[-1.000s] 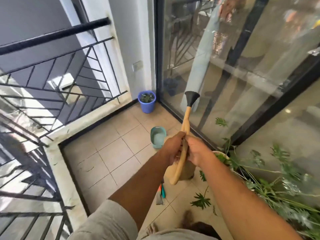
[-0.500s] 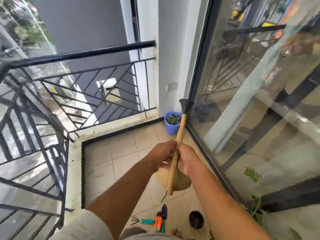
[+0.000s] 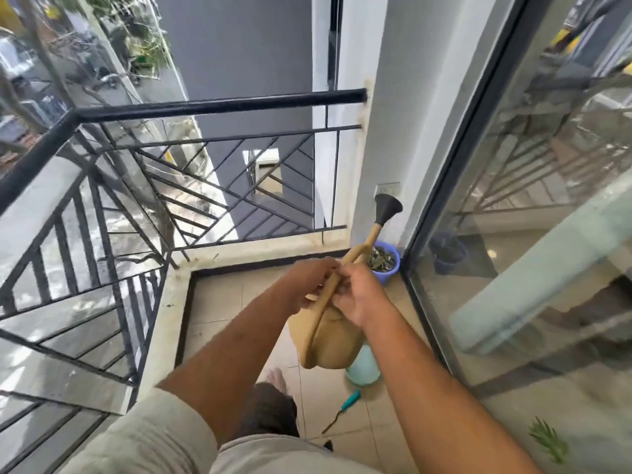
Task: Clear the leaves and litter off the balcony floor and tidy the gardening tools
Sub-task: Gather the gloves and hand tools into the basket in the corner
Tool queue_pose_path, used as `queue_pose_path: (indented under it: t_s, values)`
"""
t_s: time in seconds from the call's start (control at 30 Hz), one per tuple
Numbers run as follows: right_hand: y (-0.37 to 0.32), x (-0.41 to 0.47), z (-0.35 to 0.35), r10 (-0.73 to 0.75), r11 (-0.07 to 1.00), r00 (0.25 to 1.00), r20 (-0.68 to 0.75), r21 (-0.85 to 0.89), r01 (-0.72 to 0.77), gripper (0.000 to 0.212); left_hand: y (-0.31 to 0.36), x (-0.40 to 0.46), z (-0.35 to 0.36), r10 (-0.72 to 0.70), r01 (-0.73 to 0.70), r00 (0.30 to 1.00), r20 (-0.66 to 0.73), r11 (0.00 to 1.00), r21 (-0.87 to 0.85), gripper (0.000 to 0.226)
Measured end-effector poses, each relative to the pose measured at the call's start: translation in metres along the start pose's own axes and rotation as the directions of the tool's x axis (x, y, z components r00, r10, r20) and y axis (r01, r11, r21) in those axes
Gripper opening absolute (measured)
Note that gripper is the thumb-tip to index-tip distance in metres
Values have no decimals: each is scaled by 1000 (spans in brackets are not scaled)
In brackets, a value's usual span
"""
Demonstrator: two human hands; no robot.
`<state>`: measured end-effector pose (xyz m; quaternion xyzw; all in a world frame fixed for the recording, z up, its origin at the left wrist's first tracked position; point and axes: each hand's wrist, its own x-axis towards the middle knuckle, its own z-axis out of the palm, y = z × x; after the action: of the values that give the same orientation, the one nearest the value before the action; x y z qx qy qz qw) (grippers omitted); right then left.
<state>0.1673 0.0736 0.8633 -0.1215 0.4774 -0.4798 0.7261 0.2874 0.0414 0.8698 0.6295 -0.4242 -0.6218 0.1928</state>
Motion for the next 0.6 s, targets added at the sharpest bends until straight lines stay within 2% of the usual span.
queue_pose_path:
  t_s: [0.1, 0.23, 0.37, 0.47, 0.5, 0.53, 0.57, 0.6]
  values:
    - [-12, 43, 17, -16, 997, 999, 29, -80, 19, 35, 15, 44, -22, 20, -20, 1000, -4, 1000, 6, 29]
    - [-34, 122, 40, -42, 979, 996, -77, -201, 26, 37, 38, 120, -62, 86, -88, 996, 18, 988, 130, 16]
    - [-64, 187, 66, -15, 949, 993, -115, -315, -22, 26, 65, 189, -104, 94, -107, 994, 62, 960, 258, 20]
    - [-85, 231, 80, -27, 910, 991, -130, -413, -29, 20, 83, 236, -133, 113, -147, 986, 120, 929, 339, 13]
    - [-90, 250, 79, -113, 852, 983, -141, -524, 23, 13, 88, 249, -141, 122, -163, 984, 130, 912, 376, 11]
    - [-93, 271, 75, -229, 709, 963, -138, -702, 68, 12, 93, 264, -150, 125, -174, 982, 140, 889, 423, 10]
    - [-95, 286, 71, -338, 509, 934, -114, -857, 80, 17, 98, 275, -157, 135, -189, 980, 148, 864, 466, 10]
    - [-98, 296, 69, -422, 335, 903, -76, -939, 77, 25, 101, 285, -162, 142, -198, 979, 150, 846, 495, 10]
